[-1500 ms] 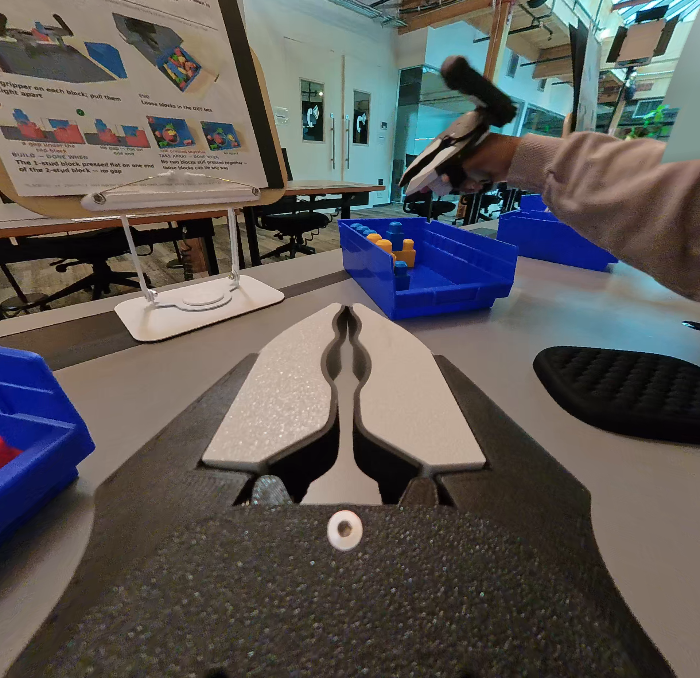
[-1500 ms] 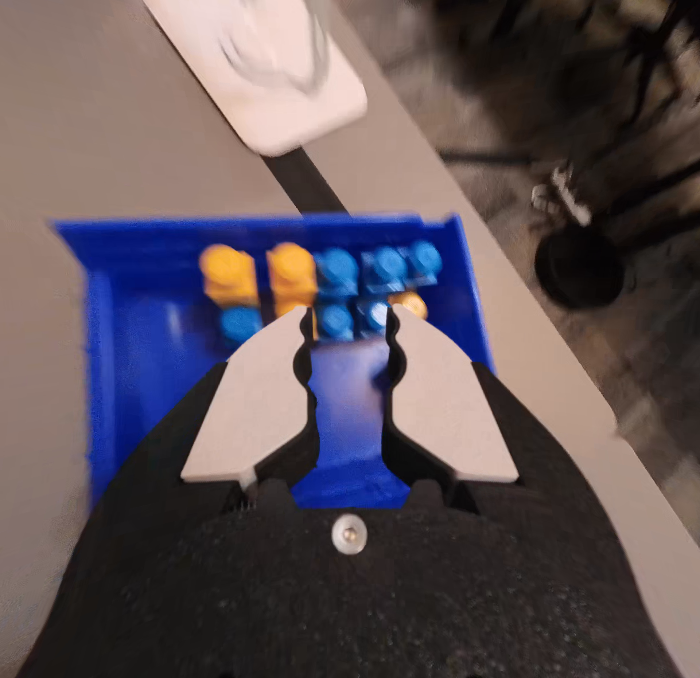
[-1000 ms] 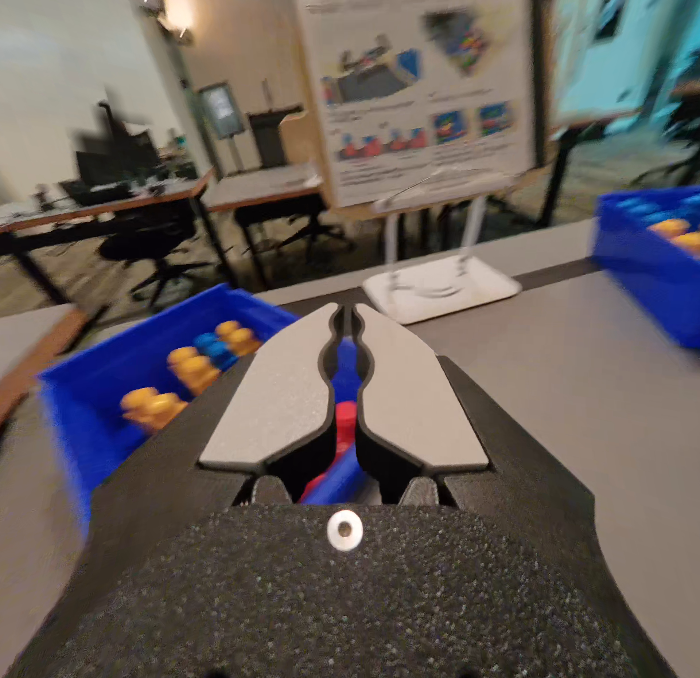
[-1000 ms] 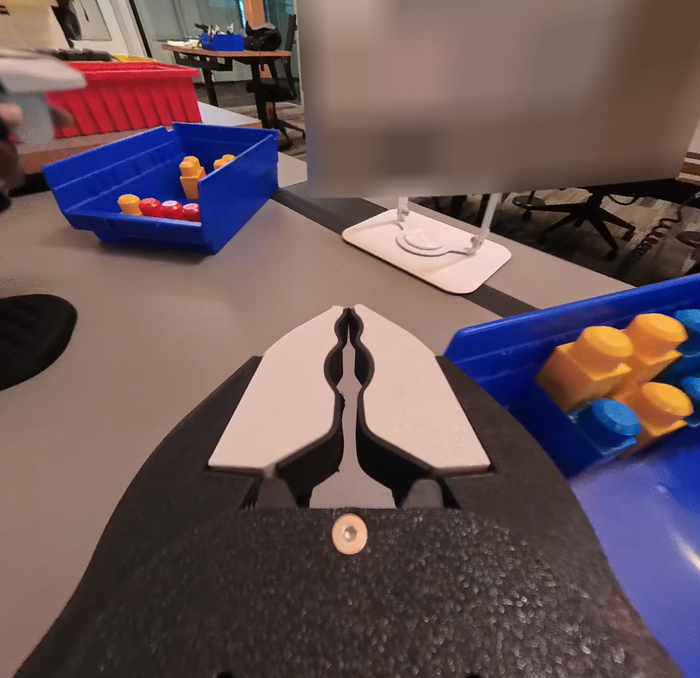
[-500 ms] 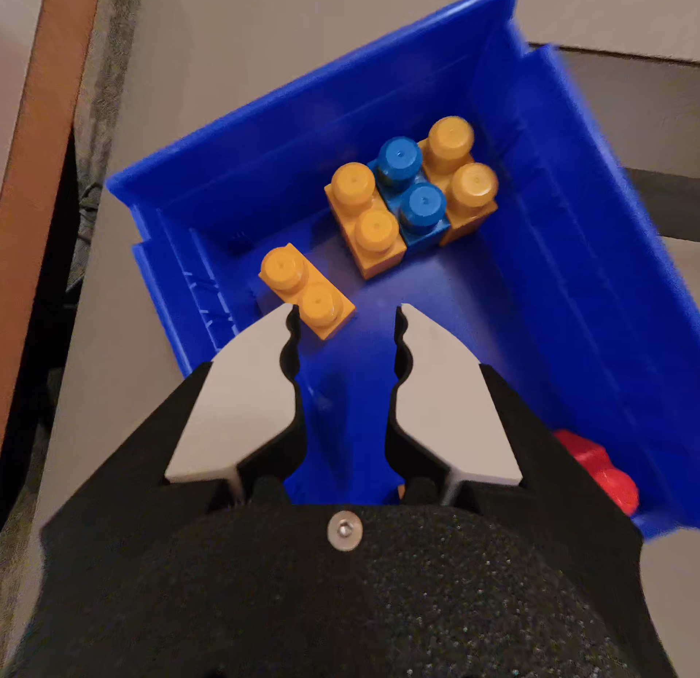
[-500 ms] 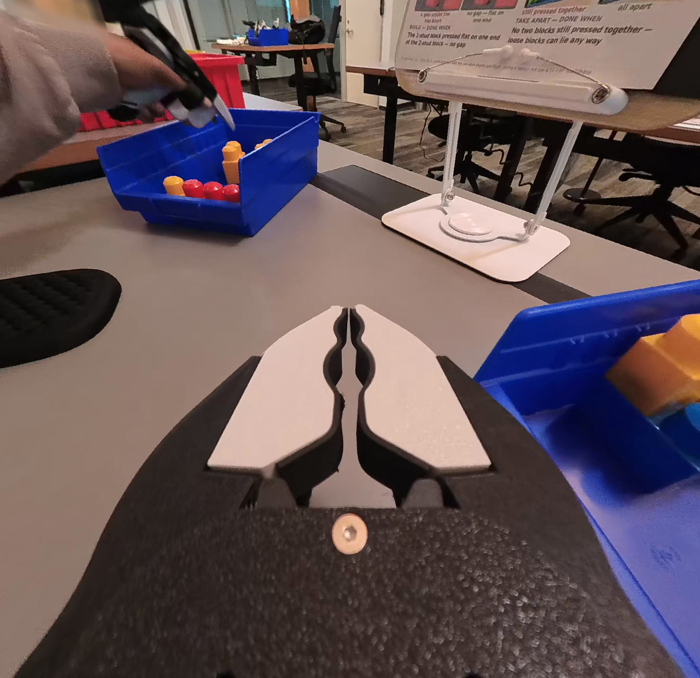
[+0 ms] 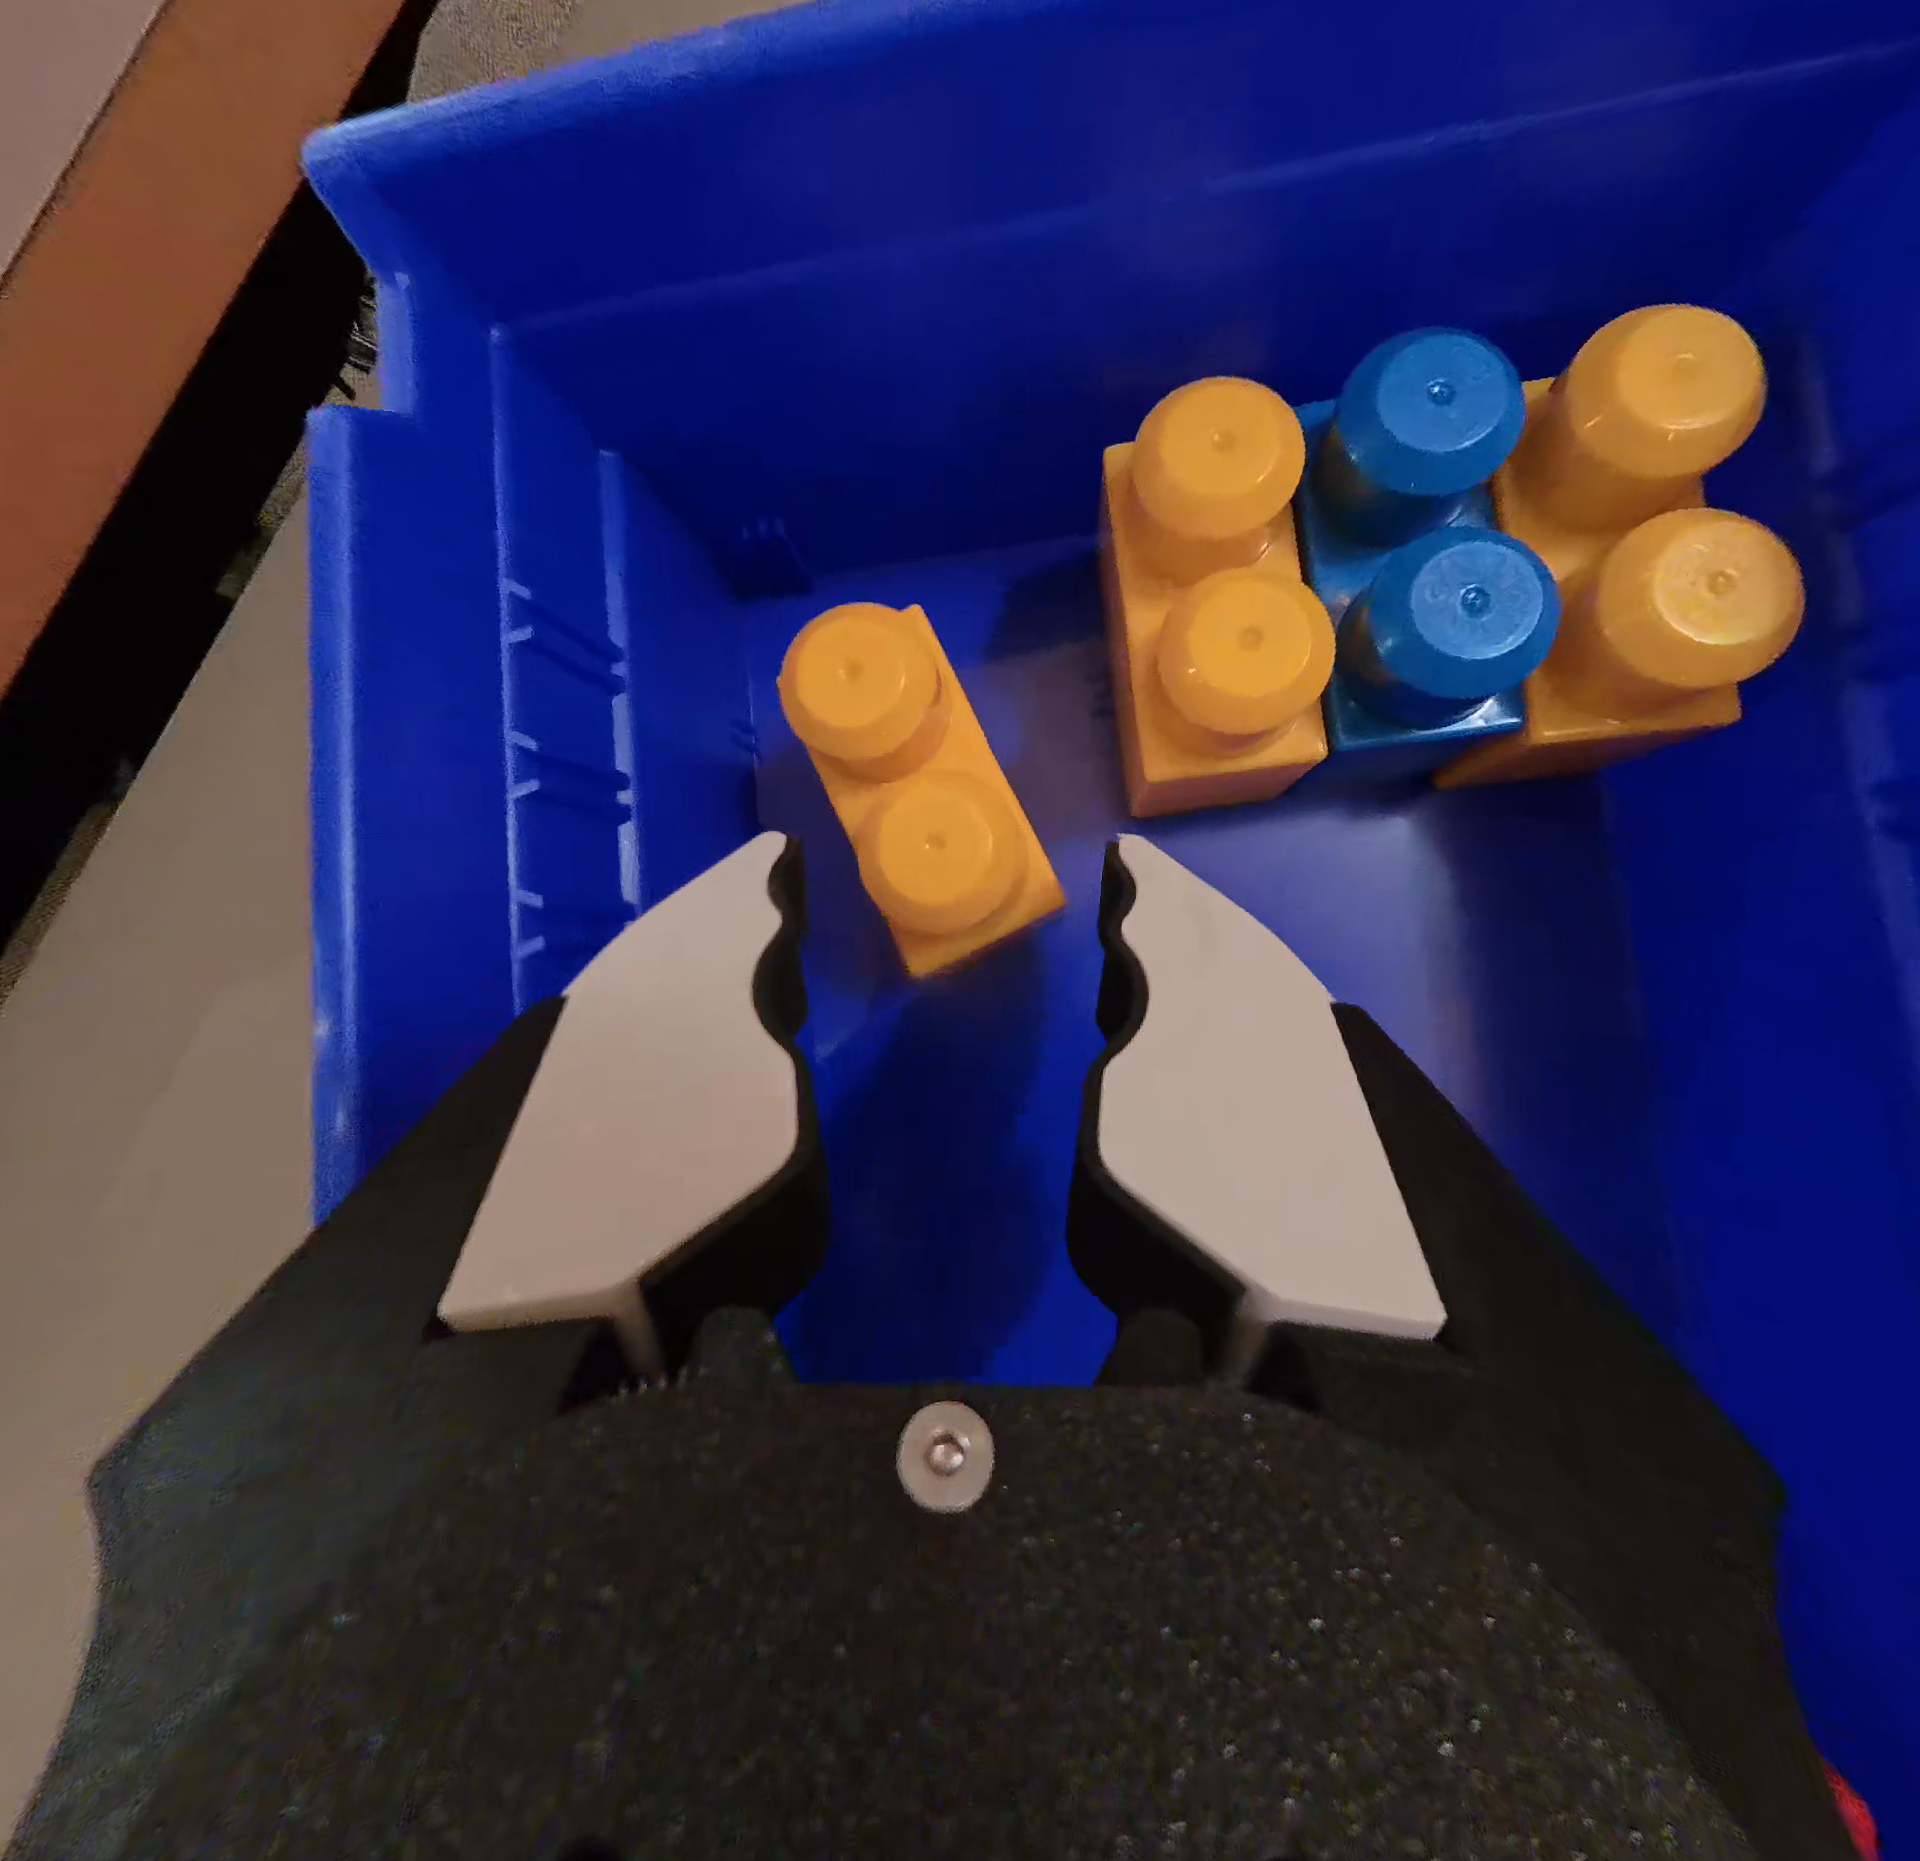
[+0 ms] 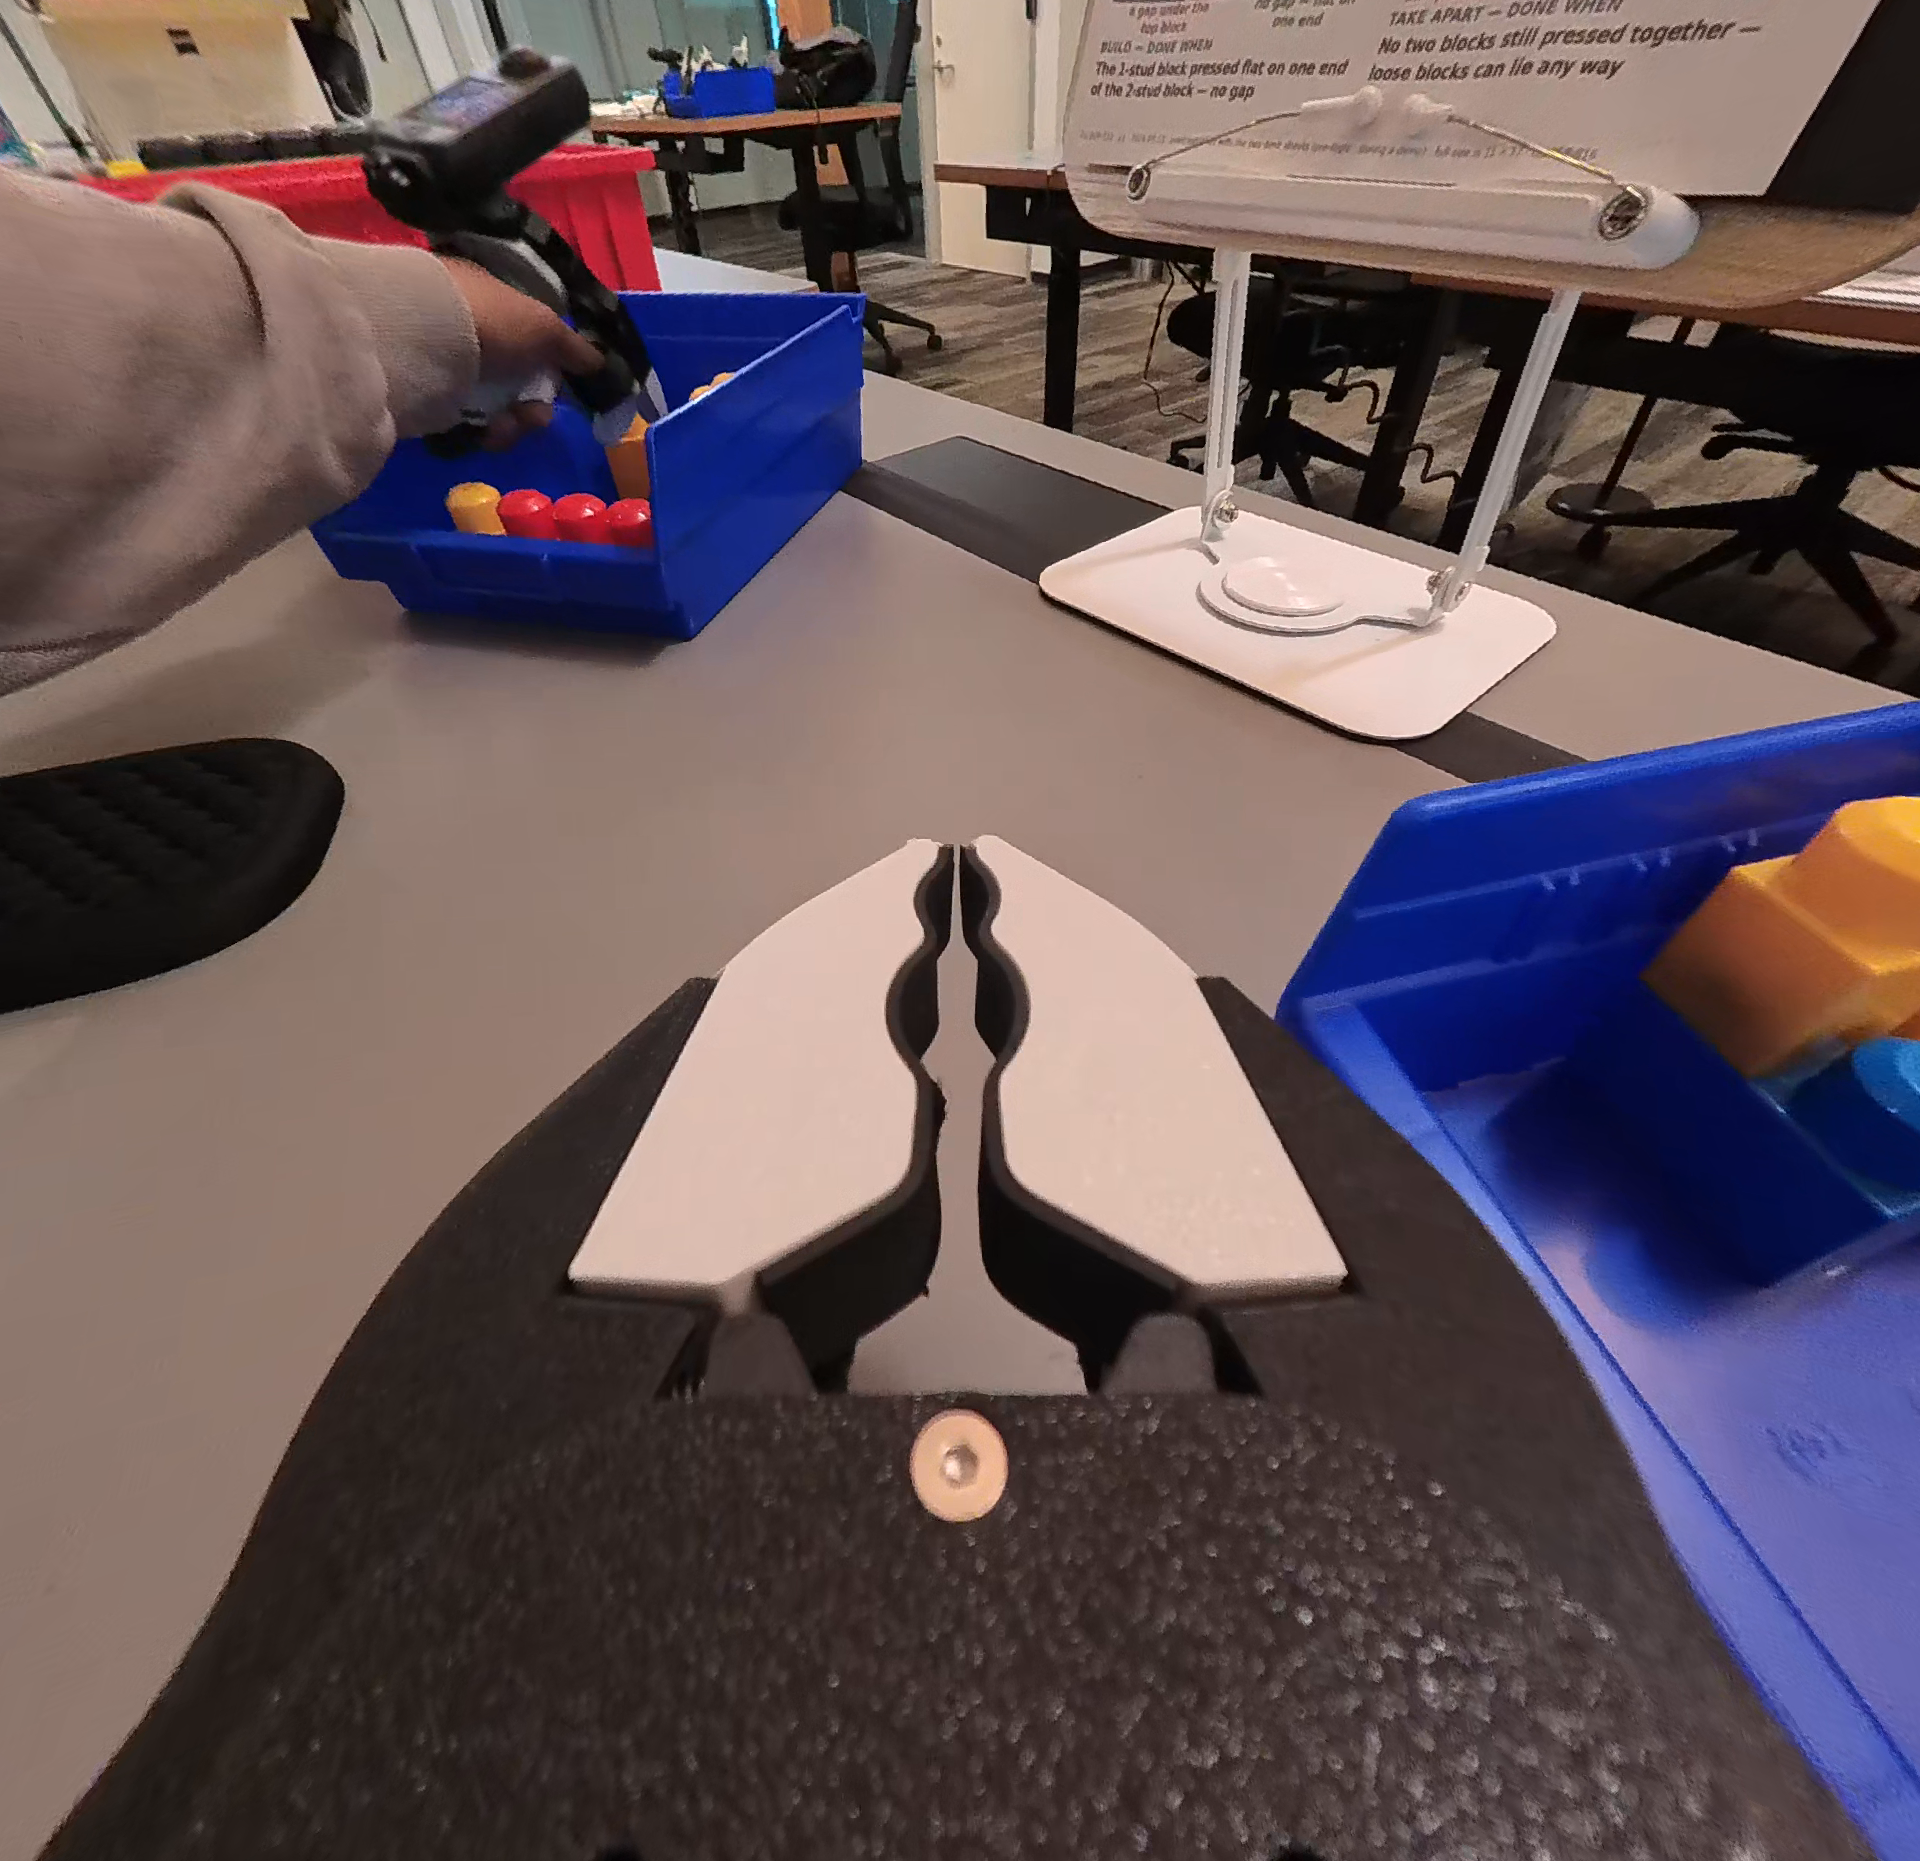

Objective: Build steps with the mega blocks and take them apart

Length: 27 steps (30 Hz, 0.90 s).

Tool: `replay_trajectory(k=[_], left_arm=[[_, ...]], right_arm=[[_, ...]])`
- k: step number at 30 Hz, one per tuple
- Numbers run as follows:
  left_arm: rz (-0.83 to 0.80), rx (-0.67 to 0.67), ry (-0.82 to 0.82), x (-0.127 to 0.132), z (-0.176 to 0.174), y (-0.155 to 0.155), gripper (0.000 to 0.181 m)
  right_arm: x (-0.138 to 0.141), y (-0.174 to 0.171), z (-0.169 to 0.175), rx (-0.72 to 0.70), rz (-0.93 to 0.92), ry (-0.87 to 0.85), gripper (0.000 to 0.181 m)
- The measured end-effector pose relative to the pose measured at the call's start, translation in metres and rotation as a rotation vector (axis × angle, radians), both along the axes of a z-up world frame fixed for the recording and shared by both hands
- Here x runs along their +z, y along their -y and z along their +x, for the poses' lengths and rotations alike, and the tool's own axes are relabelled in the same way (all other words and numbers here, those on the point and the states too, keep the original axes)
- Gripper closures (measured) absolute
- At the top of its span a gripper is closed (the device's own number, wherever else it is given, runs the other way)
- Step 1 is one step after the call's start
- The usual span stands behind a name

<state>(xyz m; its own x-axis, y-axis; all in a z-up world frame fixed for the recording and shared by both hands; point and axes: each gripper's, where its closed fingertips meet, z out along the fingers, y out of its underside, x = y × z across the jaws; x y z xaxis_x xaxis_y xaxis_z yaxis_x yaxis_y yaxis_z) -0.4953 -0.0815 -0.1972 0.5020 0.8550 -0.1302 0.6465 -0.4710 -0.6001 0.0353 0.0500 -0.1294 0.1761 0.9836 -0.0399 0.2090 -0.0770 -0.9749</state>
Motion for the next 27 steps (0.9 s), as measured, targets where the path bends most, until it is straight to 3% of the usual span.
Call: replay_trajectory(k=[11,14,16,19,21,24,27], left_arm=[[0.006,0.006,-0.097,-0.008,-0.017,0.006,0.146],[0.034,-0.038,-0.184,0.011,-0.021,0.002,0.147],[0.101,-0.094,-0.255,0.040,-0.020,-0.005,0.147],[0.251,-0.266,-0.385,0.105,-0.003,-0.025,0.146],[0.364,-0.430,-0.430,0.149,0.028,-0.039,0.147],[0.482,-0.781,-0.474,0.201,0.106,-0.057,0.147],[0.541,-1.160,-0.447,0.212,0.206,-0.060,0.147]], right_arm=[[-0.002,-0.001,0.001,-0.011,0.003,0.010,0.181],[-0.002,-0.002,0.002,-0.016,0.004,0.008,0.181],[-0.001,-0.002,0.002,-0.016,0.004,0.005,0.181],[-0.001,-0.001,0.001,-0.007,0.010,0.001,0.181],[-0.001,0.001,0.000,0.002,0.018,-0.003,0.181],[0.001,0.005,-0.001,0.020,0.031,-0.014,0.181],[0.005,0.010,-0.003,0.048,0.056,-0.036,0.180]])
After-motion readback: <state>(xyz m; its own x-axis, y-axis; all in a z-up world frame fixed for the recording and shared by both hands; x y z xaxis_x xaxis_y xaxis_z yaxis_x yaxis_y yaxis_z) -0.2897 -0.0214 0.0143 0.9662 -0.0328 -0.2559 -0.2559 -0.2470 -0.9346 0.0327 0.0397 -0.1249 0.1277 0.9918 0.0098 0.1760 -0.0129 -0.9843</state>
